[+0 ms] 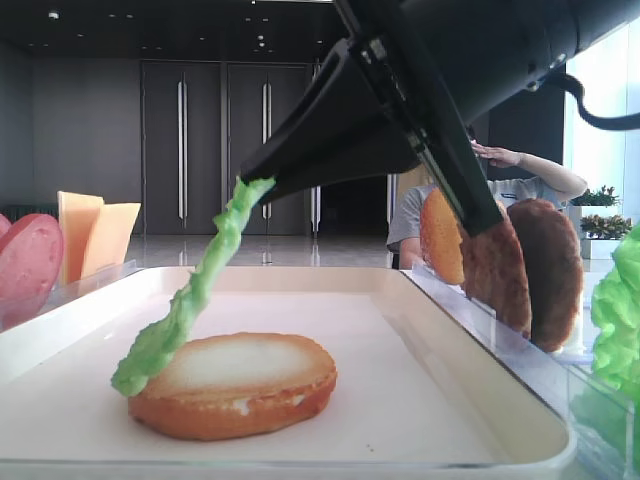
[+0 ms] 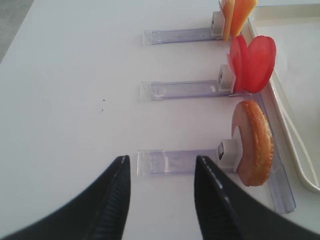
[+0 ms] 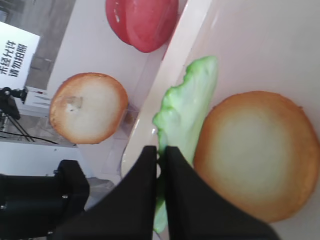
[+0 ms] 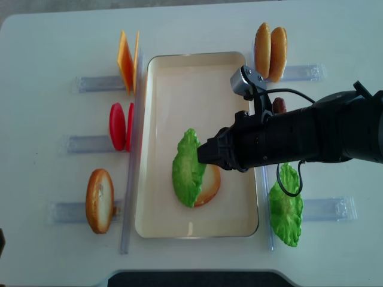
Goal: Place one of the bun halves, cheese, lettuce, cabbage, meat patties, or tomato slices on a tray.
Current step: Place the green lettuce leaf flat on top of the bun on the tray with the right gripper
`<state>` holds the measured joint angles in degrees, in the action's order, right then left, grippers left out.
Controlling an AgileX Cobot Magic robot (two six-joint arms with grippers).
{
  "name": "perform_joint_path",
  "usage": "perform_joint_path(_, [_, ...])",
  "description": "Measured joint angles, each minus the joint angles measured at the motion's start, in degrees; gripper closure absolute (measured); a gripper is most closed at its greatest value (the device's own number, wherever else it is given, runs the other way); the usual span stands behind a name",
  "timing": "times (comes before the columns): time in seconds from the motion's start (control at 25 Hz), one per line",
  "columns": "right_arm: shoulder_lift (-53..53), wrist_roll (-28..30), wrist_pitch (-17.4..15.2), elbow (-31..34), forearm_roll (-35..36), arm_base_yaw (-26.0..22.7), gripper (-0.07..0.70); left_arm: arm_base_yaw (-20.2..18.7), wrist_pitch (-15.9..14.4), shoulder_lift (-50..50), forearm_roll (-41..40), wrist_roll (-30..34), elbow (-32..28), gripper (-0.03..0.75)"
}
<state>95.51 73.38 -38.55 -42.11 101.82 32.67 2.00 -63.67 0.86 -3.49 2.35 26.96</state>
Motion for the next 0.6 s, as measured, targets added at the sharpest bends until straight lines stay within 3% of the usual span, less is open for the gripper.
perform_joint_path(0.2, [0.0,-0.9,3.1,0.0,-3.1,0.0,0.587,0.0,0.0,0.0,0.0,0.0,0.0,0.389])
perform_joint_path(0.48, [0.0,-1.9,6.4,0.0,-6.6,0.0,0.307,0.0,0.0,0.0,0.0,0.0,0.0,0.389])
perform_joint_path(0.6, [0.0,-4.0,8.7,0.0,-10.8,0.0,0.251,0.0,0.0,0.0,0.0,0.0,0.0,0.389])
